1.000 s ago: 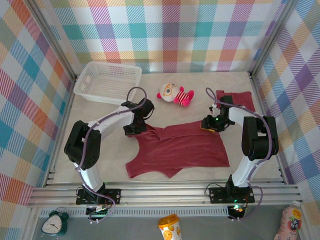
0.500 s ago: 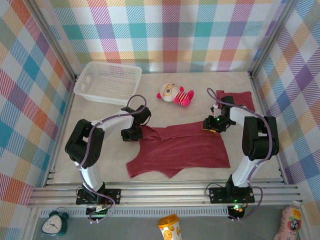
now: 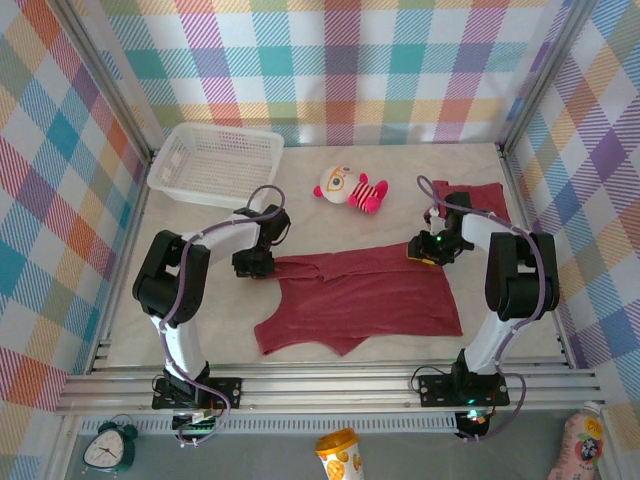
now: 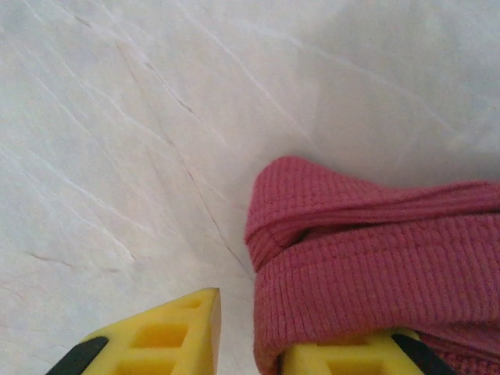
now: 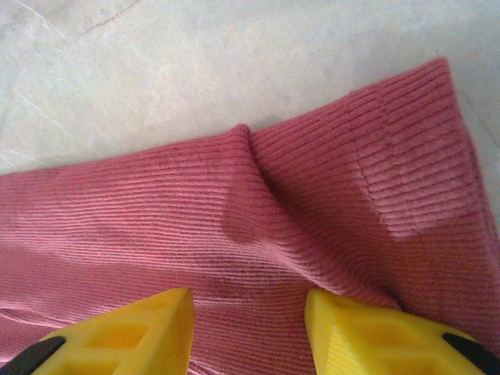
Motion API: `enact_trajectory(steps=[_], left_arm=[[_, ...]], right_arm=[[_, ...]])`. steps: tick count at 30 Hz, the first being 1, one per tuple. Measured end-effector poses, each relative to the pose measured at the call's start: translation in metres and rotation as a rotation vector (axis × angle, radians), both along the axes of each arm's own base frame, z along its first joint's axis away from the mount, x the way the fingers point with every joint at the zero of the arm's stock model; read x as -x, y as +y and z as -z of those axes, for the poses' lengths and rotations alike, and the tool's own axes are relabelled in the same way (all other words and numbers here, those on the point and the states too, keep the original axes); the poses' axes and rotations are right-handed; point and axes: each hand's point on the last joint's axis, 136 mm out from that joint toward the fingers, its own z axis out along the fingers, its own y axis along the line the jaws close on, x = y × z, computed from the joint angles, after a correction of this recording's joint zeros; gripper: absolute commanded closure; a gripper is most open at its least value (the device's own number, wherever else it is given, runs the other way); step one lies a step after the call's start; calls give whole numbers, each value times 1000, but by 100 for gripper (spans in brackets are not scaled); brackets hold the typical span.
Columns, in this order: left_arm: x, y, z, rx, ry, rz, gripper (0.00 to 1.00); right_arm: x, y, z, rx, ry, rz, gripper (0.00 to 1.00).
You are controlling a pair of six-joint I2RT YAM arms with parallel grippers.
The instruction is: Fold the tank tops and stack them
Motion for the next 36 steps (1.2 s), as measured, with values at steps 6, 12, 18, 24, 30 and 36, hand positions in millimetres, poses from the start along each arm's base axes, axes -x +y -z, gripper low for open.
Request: enact_trajectory(steps=[6, 12, 18, 24, 30, 36], left_arm=[[-4, 13, 4, -59, 7, 11, 73], [-1, 19, 9, -97, 22, 9, 68], [1, 22, 7, -114, 28, 8, 57], [4, 17, -1, -77, 32, 7, 42], [11, 12, -20, -31, 29, -2, 39], [9, -17, -54, 97, -29, -5, 38]], right_arm=[[0, 0, 0, 0, 1, 0, 56], [0, 1, -1, -7, -1, 0, 56], [2, 3, -6, -26, -9, 0, 55], [5, 9, -35, -68, -73, 14, 53], [11, 17, -54, -130, -103, 37, 53], [13, 25, -47, -194, -61, 77, 54]])
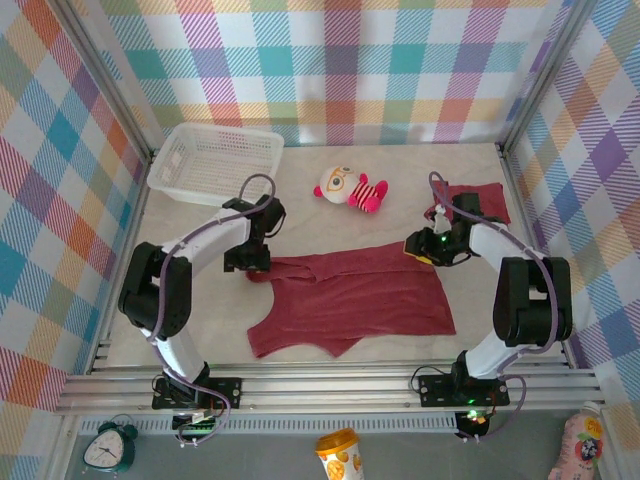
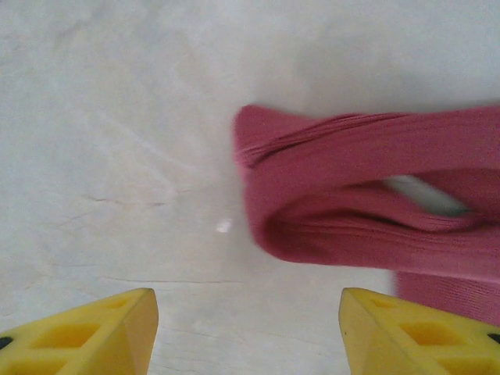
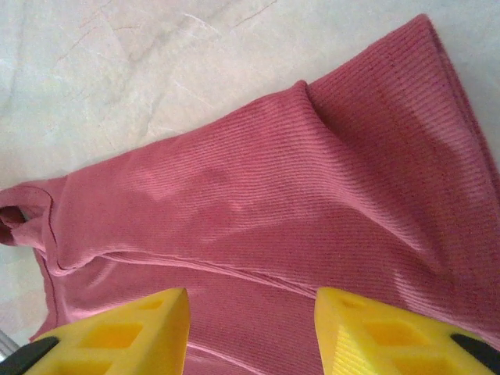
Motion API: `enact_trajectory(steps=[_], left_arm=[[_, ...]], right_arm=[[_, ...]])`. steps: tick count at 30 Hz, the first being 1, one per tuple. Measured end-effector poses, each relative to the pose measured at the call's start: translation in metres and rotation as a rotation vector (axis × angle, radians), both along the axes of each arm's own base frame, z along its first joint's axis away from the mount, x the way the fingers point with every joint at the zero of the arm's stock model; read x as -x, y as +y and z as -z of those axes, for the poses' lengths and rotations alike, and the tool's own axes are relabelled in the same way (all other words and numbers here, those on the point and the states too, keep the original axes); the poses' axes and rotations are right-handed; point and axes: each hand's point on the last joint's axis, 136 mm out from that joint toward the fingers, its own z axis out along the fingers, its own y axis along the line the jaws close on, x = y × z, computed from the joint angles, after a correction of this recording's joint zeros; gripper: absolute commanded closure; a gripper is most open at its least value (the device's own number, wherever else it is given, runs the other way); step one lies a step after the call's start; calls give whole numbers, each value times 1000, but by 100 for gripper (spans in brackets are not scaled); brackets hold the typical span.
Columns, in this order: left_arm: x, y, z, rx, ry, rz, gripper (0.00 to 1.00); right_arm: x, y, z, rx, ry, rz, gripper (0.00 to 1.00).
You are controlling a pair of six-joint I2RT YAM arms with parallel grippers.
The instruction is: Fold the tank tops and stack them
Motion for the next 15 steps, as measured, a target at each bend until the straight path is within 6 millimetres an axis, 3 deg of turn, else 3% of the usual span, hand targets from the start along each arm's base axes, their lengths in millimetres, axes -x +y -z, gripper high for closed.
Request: enact_trajectory(steps=[3, 6, 10, 15], left_arm=[[-12, -23, -9, 89, -49, 4, 42], [-19, -36, -2, 132, -55, 8, 52], [-27, -44, 28, 140, -26, 18, 60], [-27, -45, 62, 130, 35, 27, 67]], right_arm=[[-3, 3, 10, -17, 25, 11, 54], [-3, 3, 23, -17, 58, 14, 55], [-5, 2, 36, -1, 95, 12, 55], [-14, 4, 38, 21, 92, -4, 55]])
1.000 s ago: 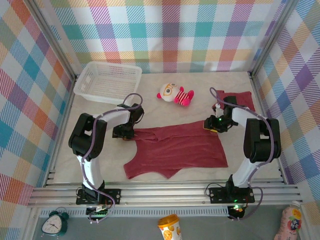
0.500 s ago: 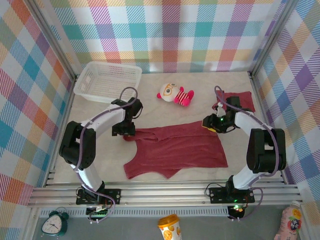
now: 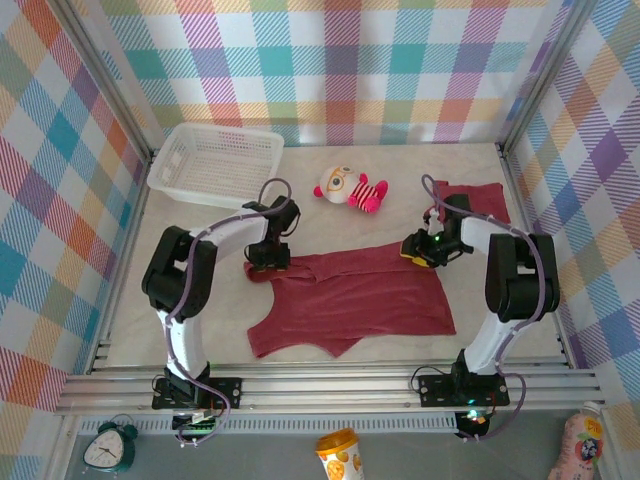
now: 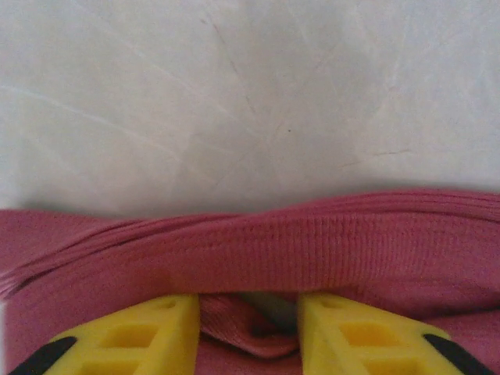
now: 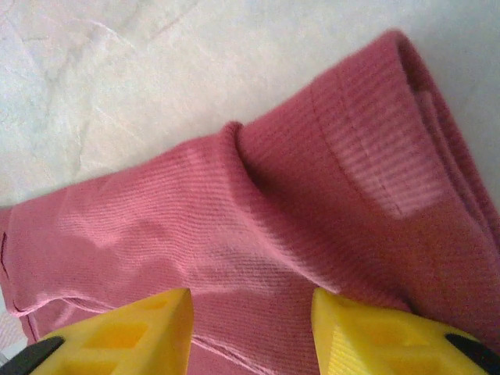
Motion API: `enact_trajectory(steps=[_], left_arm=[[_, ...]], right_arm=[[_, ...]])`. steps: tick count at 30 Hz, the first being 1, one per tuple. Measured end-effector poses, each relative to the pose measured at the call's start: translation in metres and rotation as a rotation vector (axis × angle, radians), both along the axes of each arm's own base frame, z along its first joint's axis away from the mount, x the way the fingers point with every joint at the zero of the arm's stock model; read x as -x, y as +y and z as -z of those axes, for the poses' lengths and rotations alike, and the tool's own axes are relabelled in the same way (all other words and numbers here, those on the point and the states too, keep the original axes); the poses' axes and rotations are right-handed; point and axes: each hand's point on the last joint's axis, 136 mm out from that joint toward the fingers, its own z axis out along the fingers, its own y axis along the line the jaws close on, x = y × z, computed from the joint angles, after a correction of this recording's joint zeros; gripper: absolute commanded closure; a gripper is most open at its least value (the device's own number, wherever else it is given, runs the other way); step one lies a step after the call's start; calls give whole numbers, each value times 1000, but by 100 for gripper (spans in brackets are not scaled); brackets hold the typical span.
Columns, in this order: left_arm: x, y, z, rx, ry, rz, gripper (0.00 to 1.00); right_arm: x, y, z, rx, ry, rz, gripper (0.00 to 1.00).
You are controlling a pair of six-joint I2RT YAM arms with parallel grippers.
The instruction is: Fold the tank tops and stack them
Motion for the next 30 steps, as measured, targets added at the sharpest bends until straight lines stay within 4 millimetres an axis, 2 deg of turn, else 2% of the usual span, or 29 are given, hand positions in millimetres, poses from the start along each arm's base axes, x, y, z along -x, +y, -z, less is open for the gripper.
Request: enact_trajectory(steps=[4, 10, 15, 19, 22, 25, 28, 30], left_arm=[[-3, 2, 3, 5, 4, 18, 68], [-16, 19, 4, -8, 2, 22, 69], [-32, 43, 1, -61, -2, 17, 64], [-41, 61, -4, -117, 6, 18, 55], [-45, 64, -14, -134, 11, 24, 49], [-43, 58, -24, -101, 11, 19, 44], [-25, 45, -40, -34, 14, 10, 42], [-8, 30, -55, 16, 3, 14, 41]], right_arm=[[-2, 5, 4, 15, 5, -30, 55], [-15, 22, 3, 23, -22, -91, 54], [-21, 39, -4, 29, -74, -171, 51], [-23, 48, -17, 42, -153, -260, 47], [-16, 49, -40, 58, -238, -334, 45], [3, 49, -68, 91, -348, -409, 44], [30, 47, -87, 152, -439, -488, 42], [51, 46, -88, 198, -468, -551, 42]])
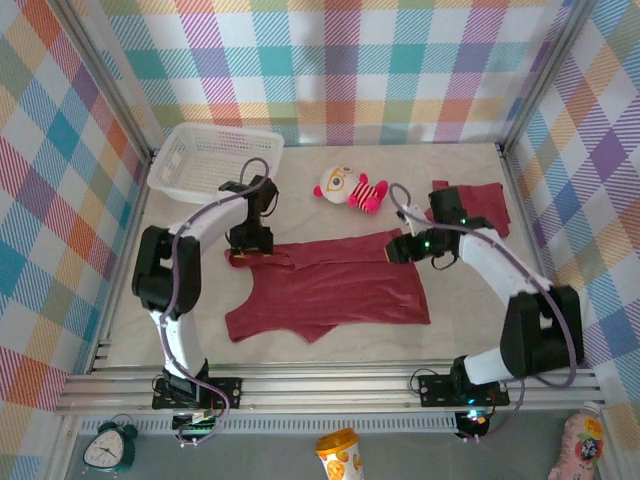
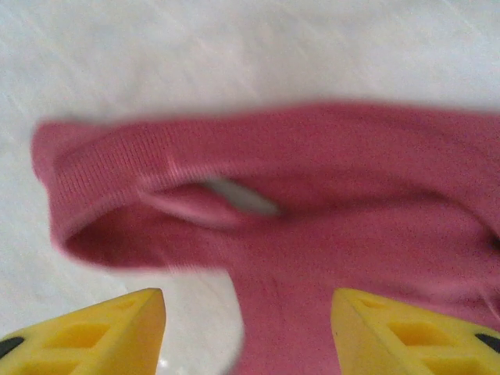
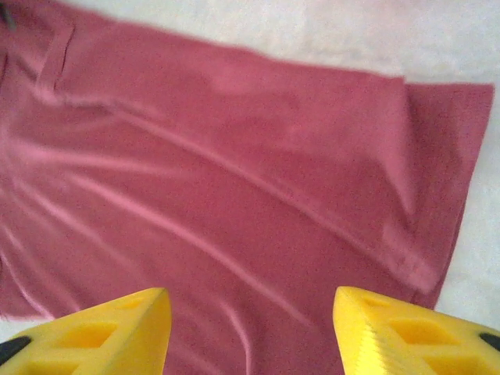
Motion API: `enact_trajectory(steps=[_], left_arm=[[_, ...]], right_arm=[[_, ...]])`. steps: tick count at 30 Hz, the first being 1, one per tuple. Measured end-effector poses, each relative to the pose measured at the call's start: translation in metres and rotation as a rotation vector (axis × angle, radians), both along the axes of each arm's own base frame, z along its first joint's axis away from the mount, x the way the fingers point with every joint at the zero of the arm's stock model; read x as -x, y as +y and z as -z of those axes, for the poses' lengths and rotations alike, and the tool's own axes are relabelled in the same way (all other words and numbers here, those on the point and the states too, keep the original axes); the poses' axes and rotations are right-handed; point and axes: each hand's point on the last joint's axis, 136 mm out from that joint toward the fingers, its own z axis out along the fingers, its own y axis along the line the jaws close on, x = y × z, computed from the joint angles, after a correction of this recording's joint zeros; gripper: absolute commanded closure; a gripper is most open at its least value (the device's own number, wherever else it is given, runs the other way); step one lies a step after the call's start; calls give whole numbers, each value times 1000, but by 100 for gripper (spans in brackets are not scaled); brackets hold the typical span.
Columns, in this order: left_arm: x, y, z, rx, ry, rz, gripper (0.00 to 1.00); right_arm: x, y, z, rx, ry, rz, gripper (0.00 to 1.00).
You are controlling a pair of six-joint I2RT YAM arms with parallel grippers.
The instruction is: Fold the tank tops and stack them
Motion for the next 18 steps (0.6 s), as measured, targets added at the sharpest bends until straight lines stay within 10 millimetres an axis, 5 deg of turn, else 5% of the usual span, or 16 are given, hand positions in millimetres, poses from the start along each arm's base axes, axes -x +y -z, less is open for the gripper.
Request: enact_trajectory(steps=[6, 13, 18], left_arm=[[76, -75, -29, 149, -22, 117, 40], [161, -146, -5, 212, 8, 282, 40], [182, -167, 18, 252, -5, 349, 42]], right_arm=[[65, -13, 20, 154, 0, -167, 45], [126, -37, 48, 325, 10, -392, 46], [146, -47, 65, 392, 11, -517, 46]])
